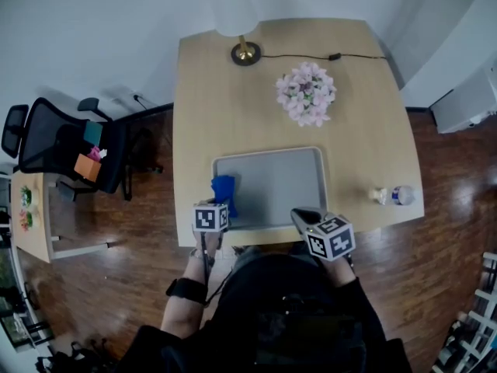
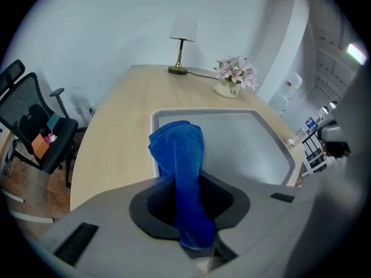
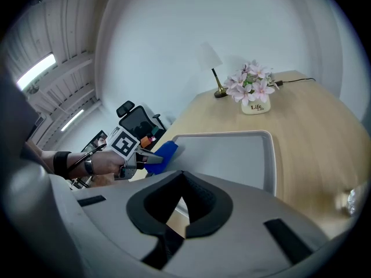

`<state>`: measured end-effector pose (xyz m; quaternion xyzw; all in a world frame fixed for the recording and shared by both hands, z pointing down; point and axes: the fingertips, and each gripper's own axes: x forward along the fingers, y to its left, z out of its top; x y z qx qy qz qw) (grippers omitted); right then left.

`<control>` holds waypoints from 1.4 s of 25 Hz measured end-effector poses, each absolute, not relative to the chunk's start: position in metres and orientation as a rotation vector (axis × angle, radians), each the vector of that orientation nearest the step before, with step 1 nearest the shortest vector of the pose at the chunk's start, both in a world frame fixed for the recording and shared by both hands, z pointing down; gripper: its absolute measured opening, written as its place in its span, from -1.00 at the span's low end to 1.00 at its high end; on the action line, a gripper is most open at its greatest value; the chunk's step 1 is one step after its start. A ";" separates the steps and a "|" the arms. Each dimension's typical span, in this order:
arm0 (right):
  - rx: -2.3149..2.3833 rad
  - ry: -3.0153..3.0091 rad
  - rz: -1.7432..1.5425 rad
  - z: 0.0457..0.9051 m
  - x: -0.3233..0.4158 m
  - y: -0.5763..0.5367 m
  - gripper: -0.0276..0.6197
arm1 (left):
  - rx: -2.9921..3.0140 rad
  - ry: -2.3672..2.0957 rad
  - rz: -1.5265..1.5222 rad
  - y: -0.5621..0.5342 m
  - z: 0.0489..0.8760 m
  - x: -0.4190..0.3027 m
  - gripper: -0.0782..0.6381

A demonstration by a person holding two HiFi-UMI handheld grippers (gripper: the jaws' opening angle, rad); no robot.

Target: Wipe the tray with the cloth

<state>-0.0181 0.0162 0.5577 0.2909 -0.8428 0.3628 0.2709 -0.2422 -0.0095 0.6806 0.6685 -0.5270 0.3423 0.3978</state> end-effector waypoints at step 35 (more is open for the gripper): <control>0.947 -2.215 1.087 0.570 0.083 0.020 -0.92 | 1.839 -1.062 0.877 -0.039 0.684 -0.025 -0.52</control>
